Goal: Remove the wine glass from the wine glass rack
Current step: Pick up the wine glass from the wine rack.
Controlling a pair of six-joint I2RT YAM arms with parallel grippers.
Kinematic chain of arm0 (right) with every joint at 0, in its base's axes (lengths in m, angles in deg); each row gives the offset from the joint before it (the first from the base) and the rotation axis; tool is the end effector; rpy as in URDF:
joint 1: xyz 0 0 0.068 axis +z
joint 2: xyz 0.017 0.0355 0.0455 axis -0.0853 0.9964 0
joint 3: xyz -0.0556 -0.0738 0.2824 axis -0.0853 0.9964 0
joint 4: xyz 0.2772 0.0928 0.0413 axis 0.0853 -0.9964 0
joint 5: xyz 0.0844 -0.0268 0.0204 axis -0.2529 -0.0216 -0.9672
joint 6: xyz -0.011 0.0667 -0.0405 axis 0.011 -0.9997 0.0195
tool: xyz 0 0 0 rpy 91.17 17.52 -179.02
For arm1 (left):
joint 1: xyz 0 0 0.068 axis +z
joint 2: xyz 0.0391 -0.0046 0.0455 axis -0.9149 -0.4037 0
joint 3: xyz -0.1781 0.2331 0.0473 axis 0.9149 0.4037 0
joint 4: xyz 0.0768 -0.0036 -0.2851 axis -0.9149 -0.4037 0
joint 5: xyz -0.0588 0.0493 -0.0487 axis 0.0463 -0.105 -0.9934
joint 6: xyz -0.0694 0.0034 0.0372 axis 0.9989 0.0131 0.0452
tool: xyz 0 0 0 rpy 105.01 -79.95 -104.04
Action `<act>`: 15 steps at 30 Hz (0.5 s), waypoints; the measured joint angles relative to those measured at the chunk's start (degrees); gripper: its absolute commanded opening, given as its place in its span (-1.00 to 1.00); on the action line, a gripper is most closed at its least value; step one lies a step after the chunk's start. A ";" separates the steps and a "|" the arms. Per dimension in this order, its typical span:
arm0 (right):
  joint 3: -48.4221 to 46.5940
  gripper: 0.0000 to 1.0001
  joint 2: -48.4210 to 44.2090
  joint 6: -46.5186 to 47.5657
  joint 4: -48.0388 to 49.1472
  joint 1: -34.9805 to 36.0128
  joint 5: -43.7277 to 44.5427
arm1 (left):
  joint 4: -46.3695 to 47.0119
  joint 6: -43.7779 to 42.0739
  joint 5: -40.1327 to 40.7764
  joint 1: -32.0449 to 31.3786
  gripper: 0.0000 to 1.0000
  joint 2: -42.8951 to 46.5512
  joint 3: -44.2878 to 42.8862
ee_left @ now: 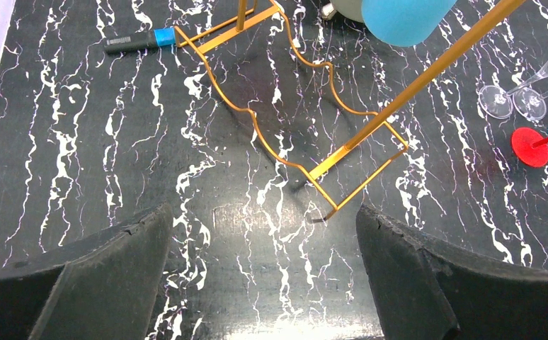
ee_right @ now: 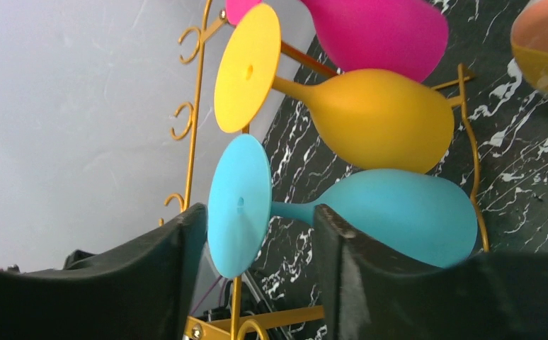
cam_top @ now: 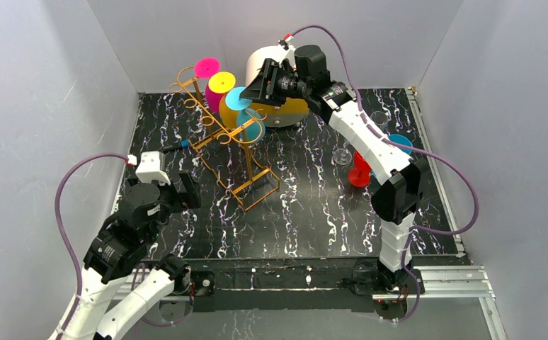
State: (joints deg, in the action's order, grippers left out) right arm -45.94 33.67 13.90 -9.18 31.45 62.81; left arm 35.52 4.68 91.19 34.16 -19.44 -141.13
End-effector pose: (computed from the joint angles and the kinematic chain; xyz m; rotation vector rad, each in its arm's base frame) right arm 0.4093 0.3337 0.4560 -0.1903 1.9615 1.3215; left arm 0.1179 -0.0408 0.3941 -0.1097 1.8316 -0.2503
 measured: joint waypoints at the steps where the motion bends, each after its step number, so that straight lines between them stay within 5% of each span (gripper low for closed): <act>1: 0.00 -0.02 0.31 -0.11 -0.07 -0.02 -0.66 | -0.02 0.09 0.02 0.00 0.97 0.11 0.00; 15: 3.06 -0.62 0.63 -3.32 5.73 -0.79 -3.89 | -1.75 0.48 1.60 0.00 0.97 0.50 0.00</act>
State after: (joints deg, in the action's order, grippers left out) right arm -42.88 34.31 10.57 -3.45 30.66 58.92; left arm 33.77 5.16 92.78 34.16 -18.93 -141.13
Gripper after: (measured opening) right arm 0.239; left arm 0.983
